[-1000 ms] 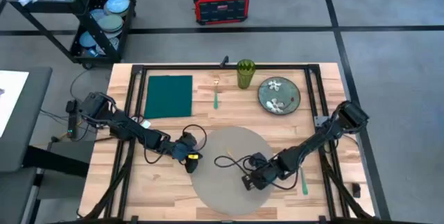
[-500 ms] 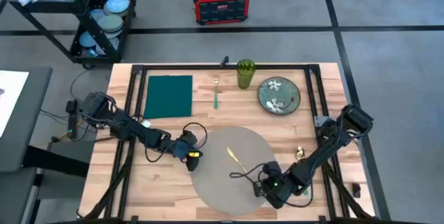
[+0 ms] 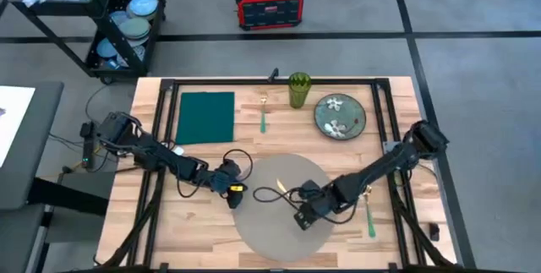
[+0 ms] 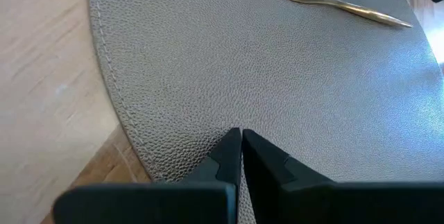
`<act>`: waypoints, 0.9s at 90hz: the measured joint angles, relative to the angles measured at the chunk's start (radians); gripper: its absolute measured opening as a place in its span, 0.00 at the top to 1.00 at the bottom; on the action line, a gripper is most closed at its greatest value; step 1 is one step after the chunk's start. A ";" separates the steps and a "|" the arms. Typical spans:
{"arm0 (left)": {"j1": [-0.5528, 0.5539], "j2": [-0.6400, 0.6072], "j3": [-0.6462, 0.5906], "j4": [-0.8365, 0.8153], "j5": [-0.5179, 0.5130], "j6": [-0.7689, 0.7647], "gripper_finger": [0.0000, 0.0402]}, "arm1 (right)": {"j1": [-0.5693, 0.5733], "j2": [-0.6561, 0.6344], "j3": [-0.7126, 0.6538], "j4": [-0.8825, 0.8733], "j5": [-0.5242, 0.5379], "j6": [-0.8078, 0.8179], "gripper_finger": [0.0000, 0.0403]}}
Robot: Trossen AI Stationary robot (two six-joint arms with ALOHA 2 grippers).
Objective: Set table place
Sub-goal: Move the knife on the gray placemat
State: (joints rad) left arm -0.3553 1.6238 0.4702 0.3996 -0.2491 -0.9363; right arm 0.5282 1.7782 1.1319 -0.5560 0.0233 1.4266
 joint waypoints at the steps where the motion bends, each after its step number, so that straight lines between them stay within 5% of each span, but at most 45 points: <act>1: 0.000 0.000 0.000 0.000 0.000 0.000 1.00 | 0.003 0.000 0.000 -0.001 0.000 0.002 0.64; 19: 0.000 -0.001 0.000 -0.009 -0.003 -0.001 1.00 | 0.054 0.016 0.000 0.015 -0.003 0.093 0.54; 58: 0.002 -0.003 0.001 -0.025 0.002 0.007 1.00 | 0.076 0.104 0.004 0.070 -0.048 0.103 0.59; 81: 0.009 -0.002 0.001 -0.023 0.009 0.010 1.00 | 0.069 0.058 0.000 0.032 0.020 0.094 0.59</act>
State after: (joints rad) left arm -0.3461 1.6218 0.4713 0.3763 -0.2401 -0.9267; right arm 0.5968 1.8364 1.1316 -0.5243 0.0436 1.5205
